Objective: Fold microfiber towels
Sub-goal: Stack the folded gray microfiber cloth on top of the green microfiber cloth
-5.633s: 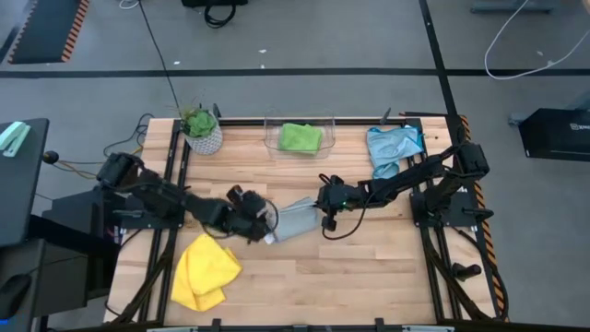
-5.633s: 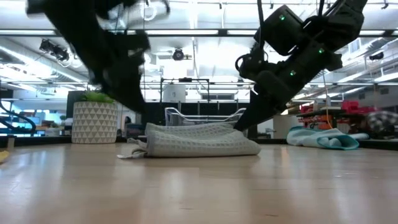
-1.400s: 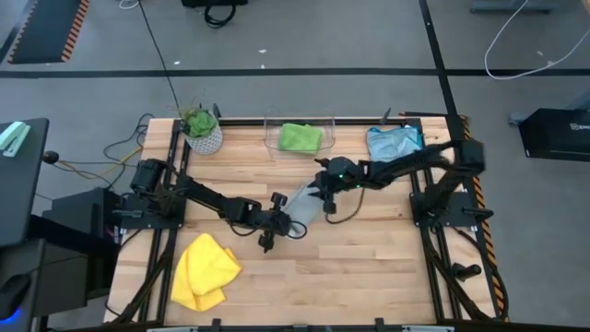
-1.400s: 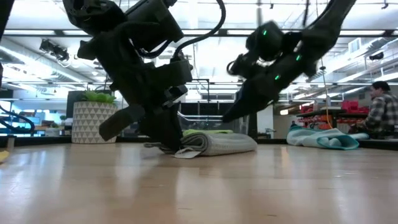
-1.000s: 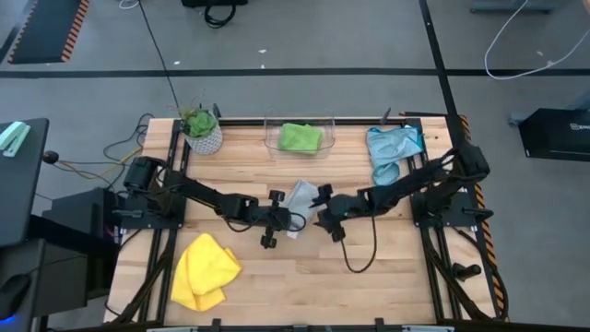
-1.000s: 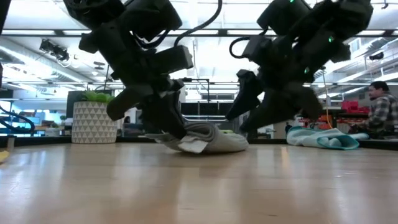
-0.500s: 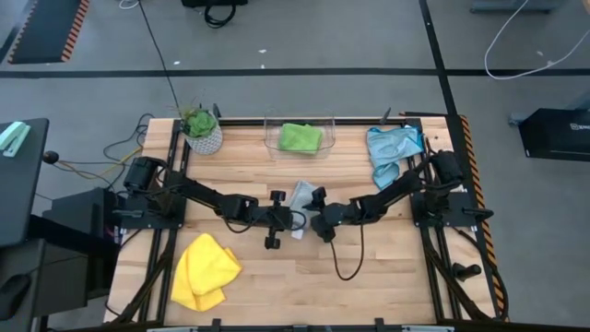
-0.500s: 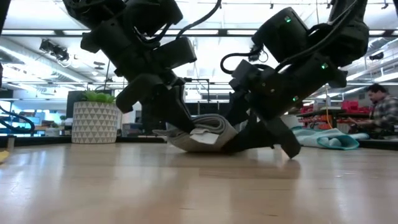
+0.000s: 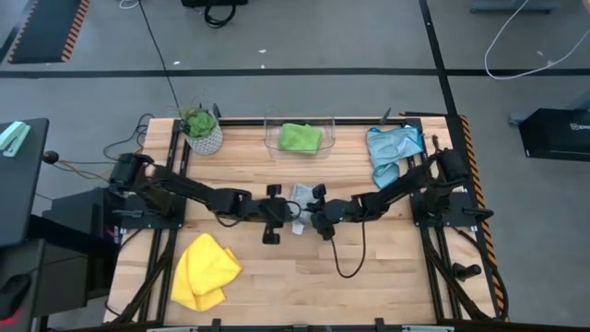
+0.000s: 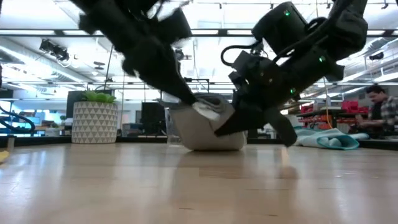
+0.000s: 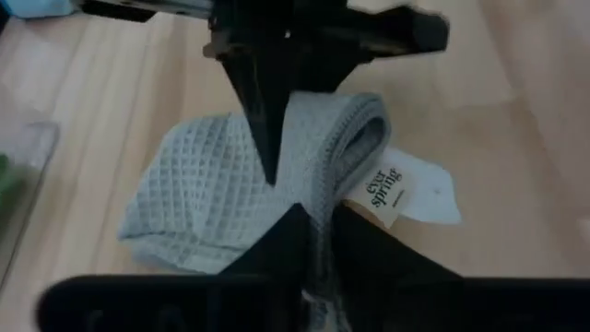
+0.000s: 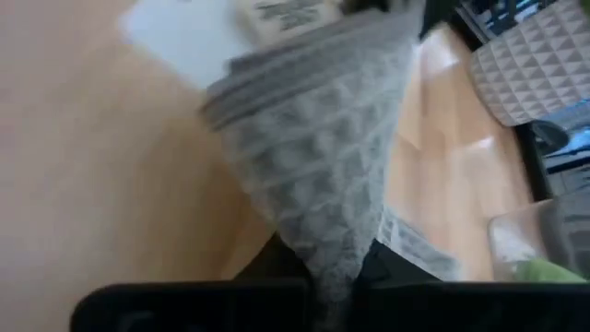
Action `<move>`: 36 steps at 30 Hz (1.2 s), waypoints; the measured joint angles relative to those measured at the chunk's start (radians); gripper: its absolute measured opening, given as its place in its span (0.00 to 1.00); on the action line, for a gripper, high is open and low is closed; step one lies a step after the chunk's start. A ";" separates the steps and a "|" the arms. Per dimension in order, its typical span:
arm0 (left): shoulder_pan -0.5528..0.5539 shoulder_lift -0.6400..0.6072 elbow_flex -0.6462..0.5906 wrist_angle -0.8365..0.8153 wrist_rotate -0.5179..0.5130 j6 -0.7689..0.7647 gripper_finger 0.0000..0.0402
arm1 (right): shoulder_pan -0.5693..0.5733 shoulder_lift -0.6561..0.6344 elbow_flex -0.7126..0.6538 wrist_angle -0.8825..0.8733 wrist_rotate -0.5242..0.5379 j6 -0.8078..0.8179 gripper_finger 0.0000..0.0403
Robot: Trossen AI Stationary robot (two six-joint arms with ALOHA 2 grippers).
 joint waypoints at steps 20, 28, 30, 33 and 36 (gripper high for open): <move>0.171 -0.437 -0.395 0.255 -0.049 -0.104 0.54 | -0.356 -0.273 0.504 -0.820 -0.123 -0.033 0.06; 0.285 -0.456 -0.454 0.307 0.053 -0.066 0.48 | -0.564 -0.102 0.792 -0.991 -0.131 -0.147 0.07; 0.308 -0.454 -0.466 0.326 0.062 -0.065 0.47 | -0.595 -0.050 0.866 -1.021 -0.117 -0.170 0.07; 0.325 -0.453 -0.471 0.331 0.077 -0.061 0.47 | -0.638 0.038 0.994 -1.182 -0.144 -0.189 0.07; 0.334 -0.454 -0.471 0.345 0.099 -0.054 0.47 | -0.675 0.133 1.137 -1.378 -0.233 -0.206 0.07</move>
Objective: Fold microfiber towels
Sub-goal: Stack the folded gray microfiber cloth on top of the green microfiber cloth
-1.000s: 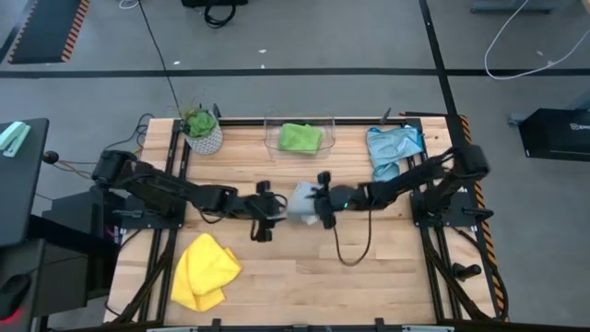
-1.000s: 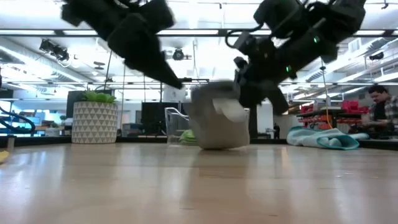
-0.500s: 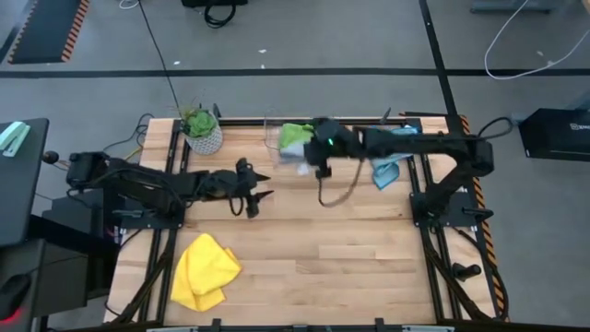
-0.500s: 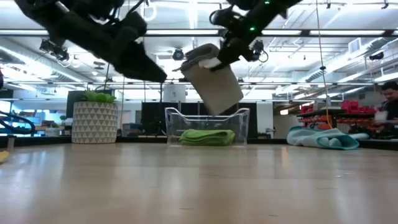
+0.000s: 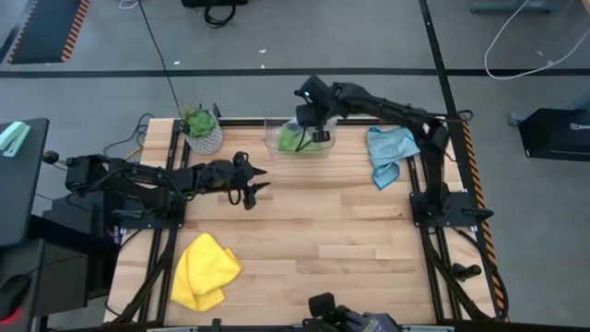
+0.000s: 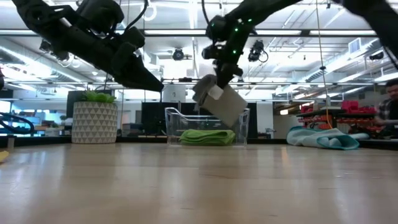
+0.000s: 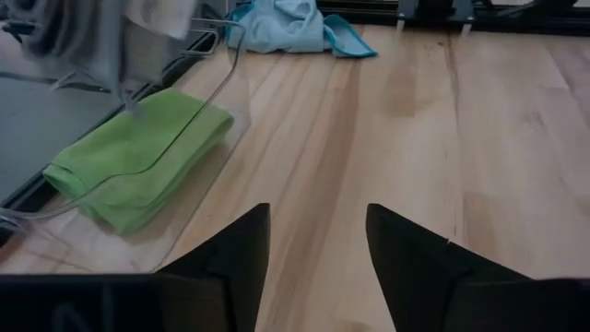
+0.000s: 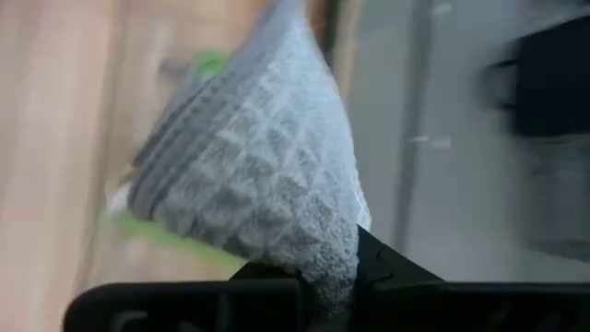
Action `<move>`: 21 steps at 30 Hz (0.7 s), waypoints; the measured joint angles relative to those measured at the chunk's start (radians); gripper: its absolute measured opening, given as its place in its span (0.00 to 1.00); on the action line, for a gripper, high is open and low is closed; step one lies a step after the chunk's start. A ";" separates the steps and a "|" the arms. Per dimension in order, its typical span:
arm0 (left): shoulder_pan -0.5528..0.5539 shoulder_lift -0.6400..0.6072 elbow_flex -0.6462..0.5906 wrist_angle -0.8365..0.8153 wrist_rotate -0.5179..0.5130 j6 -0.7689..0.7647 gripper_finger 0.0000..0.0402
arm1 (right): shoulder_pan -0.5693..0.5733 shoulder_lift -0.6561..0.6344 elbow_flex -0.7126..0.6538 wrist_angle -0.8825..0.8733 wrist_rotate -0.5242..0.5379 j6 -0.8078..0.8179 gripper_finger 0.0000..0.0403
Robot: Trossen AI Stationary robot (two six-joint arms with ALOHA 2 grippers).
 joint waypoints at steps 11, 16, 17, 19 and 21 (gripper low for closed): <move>0.024 0.000 0.001 0.022 0.004 0.028 0.46 | -0.075 0.289 0.447 -0.408 -0.337 -0.023 0.07; 0.024 0.000 0.001 0.022 0.005 0.031 0.45 | -0.094 0.382 0.509 -0.466 -0.414 -0.070 0.07; 0.024 0.000 0.001 0.022 0.005 0.030 0.44 | -0.094 0.394 0.509 -0.469 -0.425 -0.081 0.07; 0.024 0.000 0.001 0.022 0.006 0.031 0.44 | -0.097 0.413 0.509 -0.476 -0.445 -0.099 0.07; 0.024 0.000 0.001 0.022 0.014 0.030 0.44 | -0.099 0.430 0.509 -0.469 -0.463 -0.109 0.07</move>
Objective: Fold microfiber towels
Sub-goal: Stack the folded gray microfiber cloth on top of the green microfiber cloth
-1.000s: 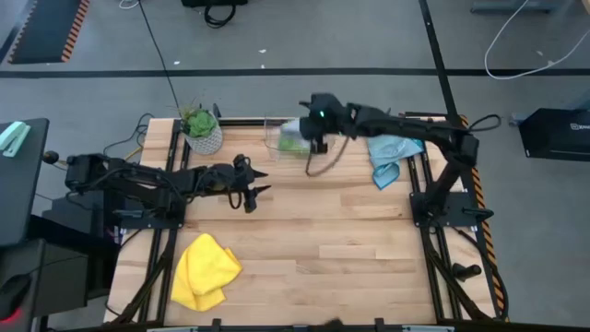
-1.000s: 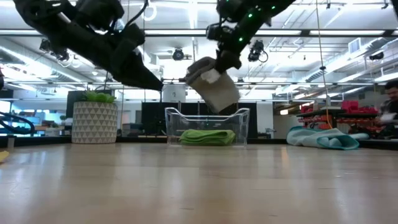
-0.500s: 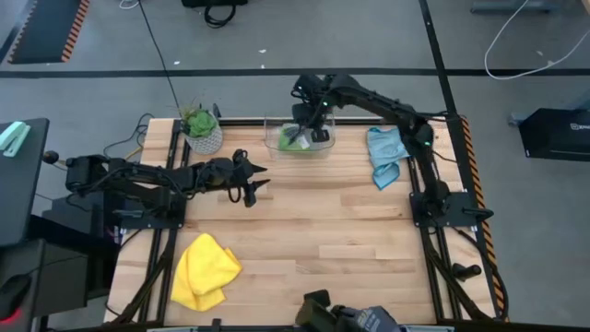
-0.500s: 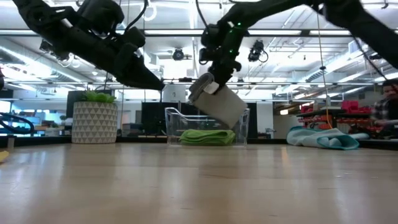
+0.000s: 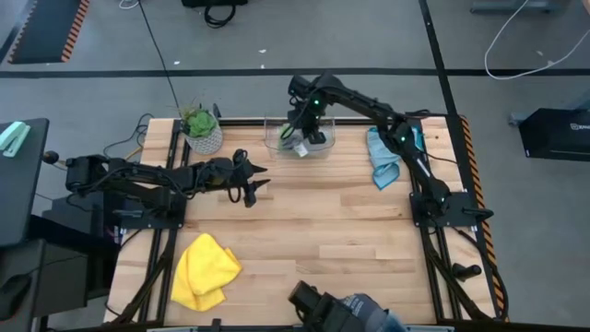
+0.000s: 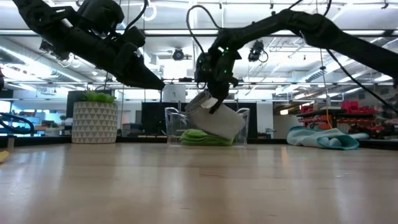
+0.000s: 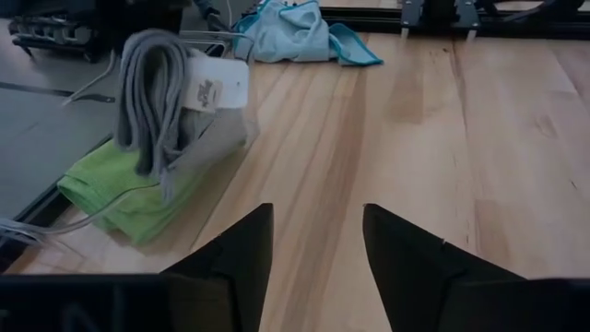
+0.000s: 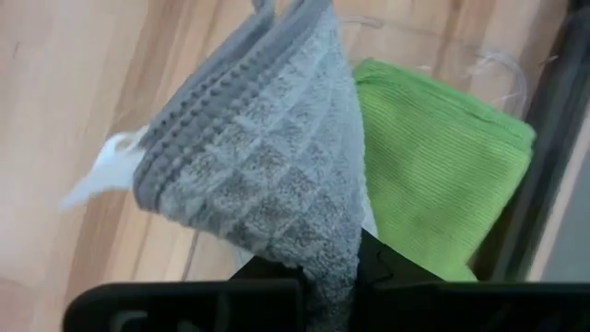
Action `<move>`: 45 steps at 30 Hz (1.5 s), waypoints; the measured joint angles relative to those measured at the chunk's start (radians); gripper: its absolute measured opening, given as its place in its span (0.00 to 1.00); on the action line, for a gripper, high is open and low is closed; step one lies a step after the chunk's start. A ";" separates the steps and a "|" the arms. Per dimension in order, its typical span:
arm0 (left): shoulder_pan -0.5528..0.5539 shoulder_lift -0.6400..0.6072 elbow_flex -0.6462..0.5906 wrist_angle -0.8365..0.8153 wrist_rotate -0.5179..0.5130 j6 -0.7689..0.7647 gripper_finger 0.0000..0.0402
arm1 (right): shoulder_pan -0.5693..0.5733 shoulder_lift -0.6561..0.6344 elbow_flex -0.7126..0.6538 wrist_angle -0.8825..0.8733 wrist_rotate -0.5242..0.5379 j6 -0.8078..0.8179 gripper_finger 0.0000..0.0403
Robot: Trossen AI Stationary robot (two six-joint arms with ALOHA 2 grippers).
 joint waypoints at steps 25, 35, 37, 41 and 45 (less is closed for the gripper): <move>-0.002 0.000 0.000 -0.001 0.002 -0.034 0.44 | -0.022 0.024 -0.001 0.264 0.201 0.032 0.62; -0.002 0.000 0.000 -0.001 0.001 -0.034 0.41 | -0.104 -0.067 -0.056 0.199 -0.126 0.162 0.32; -0.002 0.000 0.000 -0.001 0.001 -0.033 0.39 | -0.102 -0.066 -0.124 0.236 -0.128 0.162 0.15; 0.000 0.000 0.000 -0.001 0.001 -0.033 0.35 | -0.085 -0.064 -0.245 0.346 -0.048 0.174 0.05; 0.000 0.000 0.000 -0.001 0.001 -0.033 0.30 | -0.077 -0.064 -0.307 0.424 0.037 0.202 0.08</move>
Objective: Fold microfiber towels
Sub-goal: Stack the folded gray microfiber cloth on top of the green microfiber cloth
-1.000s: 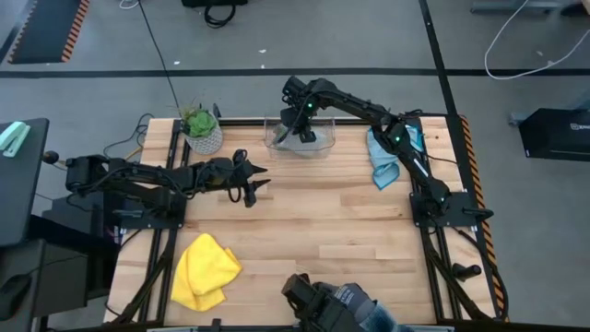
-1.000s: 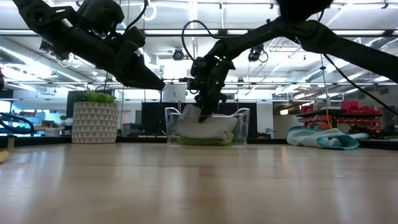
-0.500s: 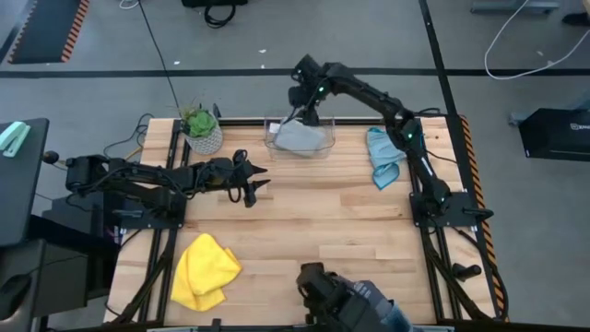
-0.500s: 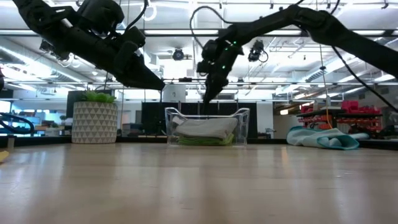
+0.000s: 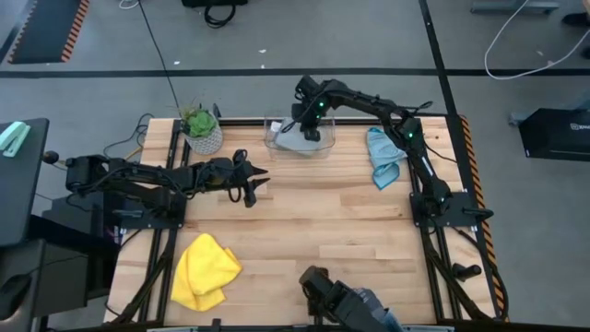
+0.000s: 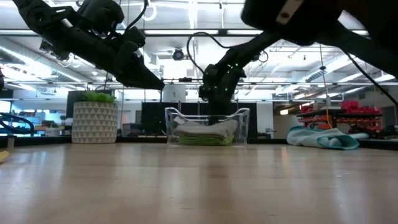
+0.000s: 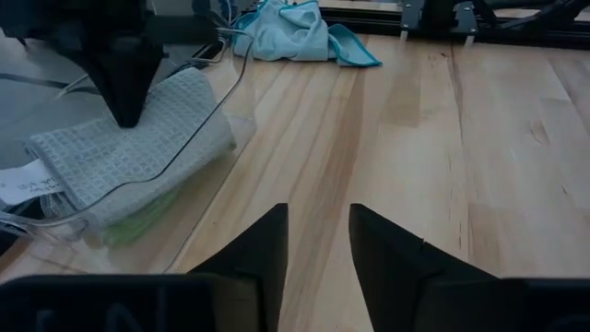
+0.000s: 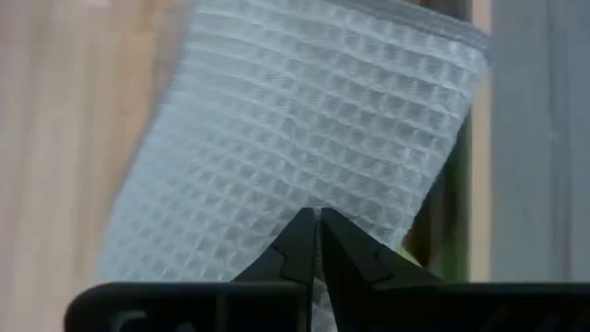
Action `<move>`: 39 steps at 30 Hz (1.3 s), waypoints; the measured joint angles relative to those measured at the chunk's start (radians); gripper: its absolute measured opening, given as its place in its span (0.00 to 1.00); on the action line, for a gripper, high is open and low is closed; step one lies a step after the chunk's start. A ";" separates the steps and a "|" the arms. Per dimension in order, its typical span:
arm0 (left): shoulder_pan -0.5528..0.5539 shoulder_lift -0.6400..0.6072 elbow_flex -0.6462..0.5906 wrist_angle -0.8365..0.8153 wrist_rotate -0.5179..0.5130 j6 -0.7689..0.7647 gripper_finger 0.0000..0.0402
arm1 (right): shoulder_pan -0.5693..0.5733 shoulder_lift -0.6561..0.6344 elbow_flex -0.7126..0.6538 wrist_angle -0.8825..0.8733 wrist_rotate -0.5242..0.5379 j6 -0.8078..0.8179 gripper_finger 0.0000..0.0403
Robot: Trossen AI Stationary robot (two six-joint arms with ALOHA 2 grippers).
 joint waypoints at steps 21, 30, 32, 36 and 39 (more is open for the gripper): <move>0.015 0.000 0.000 -0.001 -0.003 -0.002 0.14 | 0.003 -0.033 -0.041 0.078 -0.074 0.048 0.08; 0.045 0.000 0.000 -0.032 -0.005 -0.026 0.02 | 0.018 -0.034 -0.102 0.178 0.045 0.068 0.04; 0.045 0.000 0.000 -0.032 -0.005 -0.026 0.02 | 0.018 -0.035 -0.065 0.163 0.039 0.075 0.06; 0.045 0.000 0.000 -0.032 -0.005 -0.027 0.04 | 0.022 -0.037 -0.048 0.171 -0.053 0.085 0.05; 0.045 0.000 0.000 -0.032 -0.005 -0.026 0.06 | 0.044 -0.036 -0.076 0.238 -0.082 0.091 0.04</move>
